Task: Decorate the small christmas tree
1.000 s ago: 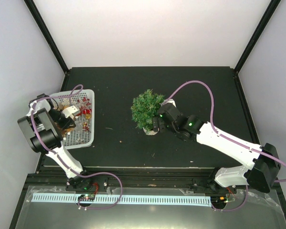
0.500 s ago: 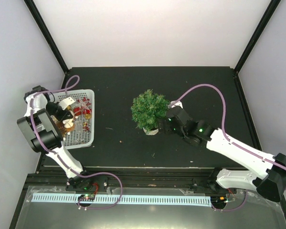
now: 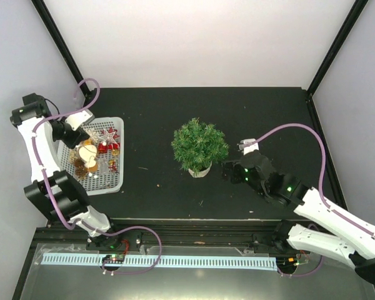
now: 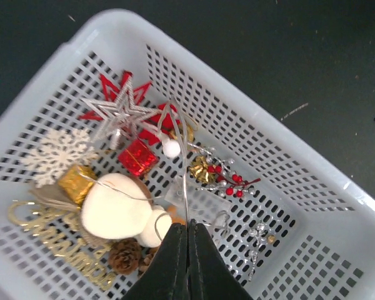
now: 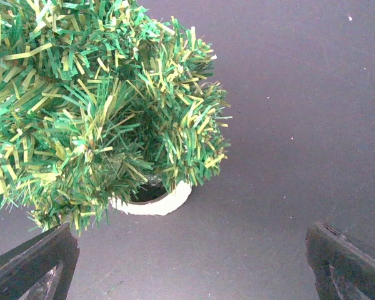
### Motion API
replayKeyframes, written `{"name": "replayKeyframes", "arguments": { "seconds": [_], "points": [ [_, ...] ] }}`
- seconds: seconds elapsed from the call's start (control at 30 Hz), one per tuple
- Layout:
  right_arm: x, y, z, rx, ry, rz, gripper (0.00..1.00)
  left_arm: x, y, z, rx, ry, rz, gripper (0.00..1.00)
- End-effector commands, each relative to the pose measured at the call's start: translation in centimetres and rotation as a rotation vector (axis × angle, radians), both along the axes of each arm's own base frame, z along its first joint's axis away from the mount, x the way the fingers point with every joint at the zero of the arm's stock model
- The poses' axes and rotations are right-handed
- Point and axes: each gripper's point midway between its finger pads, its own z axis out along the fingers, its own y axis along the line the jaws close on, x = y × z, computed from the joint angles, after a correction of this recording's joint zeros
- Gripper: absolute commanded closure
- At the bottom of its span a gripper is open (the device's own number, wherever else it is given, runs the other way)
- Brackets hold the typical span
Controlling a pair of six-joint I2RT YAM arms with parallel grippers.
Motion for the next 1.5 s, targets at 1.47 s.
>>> {"name": "replayKeyframes", "arguments": {
  "seconds": [1.47],
  "points": [
    [-3.0,1.7,2.0,0.185,-0.088,0.213,0.00,-9.8,-8.2,42.3,-0.063,-1.256,0.272,0.98]
  ]
}}
